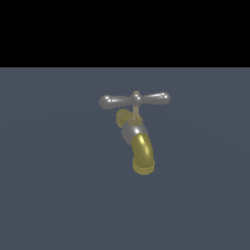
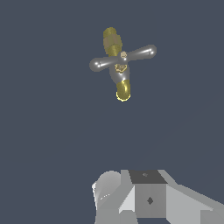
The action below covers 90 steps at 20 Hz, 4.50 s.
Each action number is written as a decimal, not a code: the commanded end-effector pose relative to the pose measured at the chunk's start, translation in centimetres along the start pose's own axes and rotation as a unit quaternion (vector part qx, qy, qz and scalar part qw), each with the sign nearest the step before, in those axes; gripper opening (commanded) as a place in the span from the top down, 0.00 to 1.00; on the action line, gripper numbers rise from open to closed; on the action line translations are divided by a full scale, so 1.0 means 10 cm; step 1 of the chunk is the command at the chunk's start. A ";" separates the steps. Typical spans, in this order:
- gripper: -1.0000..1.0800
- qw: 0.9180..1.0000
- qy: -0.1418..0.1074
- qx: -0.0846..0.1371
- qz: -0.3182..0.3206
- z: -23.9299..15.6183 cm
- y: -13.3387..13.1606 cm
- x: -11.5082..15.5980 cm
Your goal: Turn on the faucet by rotating a designated handle.
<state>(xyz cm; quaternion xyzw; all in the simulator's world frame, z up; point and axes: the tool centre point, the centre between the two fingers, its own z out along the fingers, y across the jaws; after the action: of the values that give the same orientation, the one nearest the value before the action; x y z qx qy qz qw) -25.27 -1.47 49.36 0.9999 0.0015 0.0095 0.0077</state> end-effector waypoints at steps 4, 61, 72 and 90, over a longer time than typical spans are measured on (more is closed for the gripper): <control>1.00 1.000 0.000 0.000 -0.003 0.01 0.01 0.00; 1.00 0.836 -0.002 0.005 -0.548 1.96 1.26 0.96; 1.00 0.769 -0.002 0.006 -0.639 2.34 1.33 1.29; 1.00 0.661 -0.001 0.010 -0.750 2.87 1.26 1.76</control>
<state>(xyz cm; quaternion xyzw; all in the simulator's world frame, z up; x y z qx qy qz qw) -7.45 -14.55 21.60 0.6681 0.7440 -0.0006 0.0028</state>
